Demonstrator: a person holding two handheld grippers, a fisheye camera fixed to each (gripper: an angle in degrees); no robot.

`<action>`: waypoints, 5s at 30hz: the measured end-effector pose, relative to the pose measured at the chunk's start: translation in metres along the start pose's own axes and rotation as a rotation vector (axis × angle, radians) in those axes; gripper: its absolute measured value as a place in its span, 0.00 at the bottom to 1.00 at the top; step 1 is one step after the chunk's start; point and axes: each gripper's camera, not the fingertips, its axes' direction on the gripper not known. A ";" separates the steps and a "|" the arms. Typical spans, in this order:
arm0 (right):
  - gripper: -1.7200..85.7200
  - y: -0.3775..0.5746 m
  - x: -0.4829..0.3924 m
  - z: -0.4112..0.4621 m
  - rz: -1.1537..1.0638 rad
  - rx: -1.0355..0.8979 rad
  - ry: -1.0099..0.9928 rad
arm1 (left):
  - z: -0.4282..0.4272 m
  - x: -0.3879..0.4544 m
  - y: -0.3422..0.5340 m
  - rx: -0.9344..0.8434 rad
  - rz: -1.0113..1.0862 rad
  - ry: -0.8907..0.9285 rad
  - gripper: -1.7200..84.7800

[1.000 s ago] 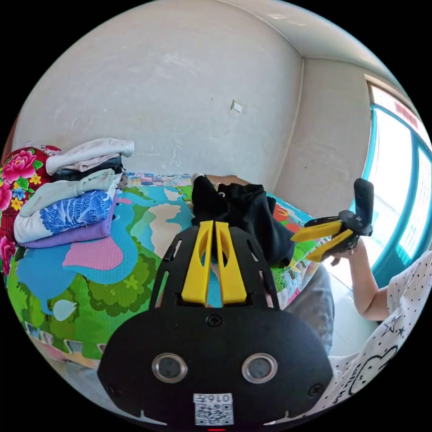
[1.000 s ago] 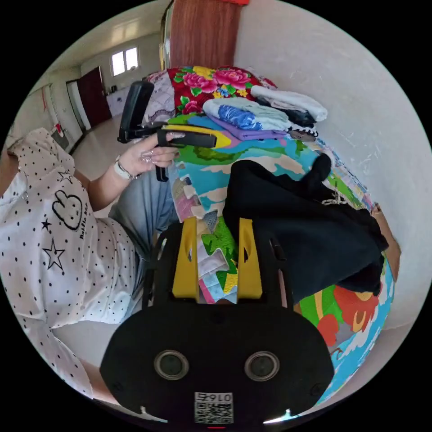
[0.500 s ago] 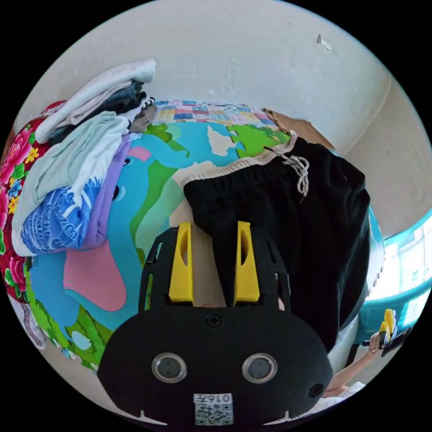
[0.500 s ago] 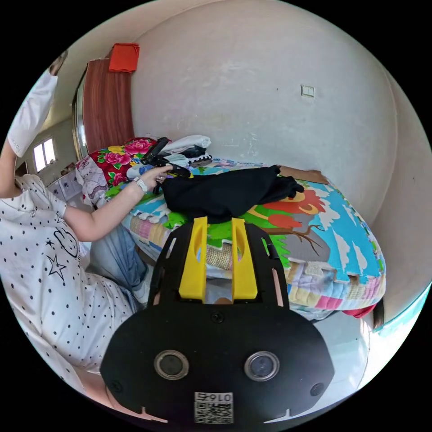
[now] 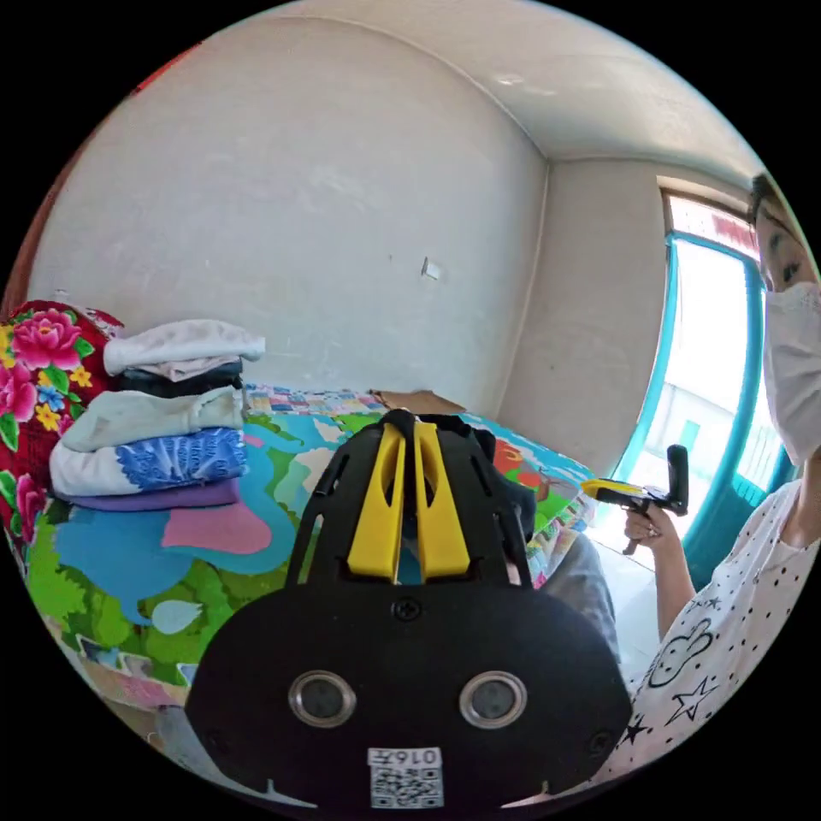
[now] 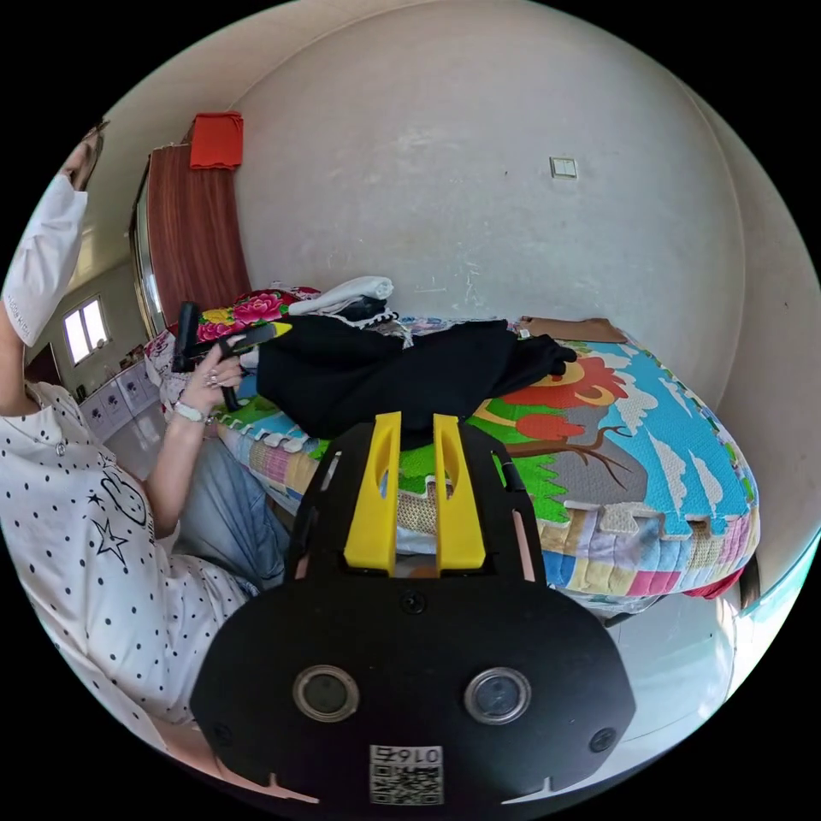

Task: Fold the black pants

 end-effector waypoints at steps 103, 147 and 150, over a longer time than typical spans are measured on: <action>0.09 -0.067 0.034 -0.095 -0.401 -0.351 -0.219 | 0.096 -0.306 -0.210 -0.457 0.043 -0.044 0.01; 0.22 -0.338 0.229 0.107 0.033 -0.437 0.352 | 0.108 -0.133 -0.047 -0.481 0.033 -0.242 0.01; 0.20 -0.340 0.227 0.117 -0.064 -0.414 0.408 | 0.111 -0.131 -0.039 -0.460 0.018 -0.268 0.01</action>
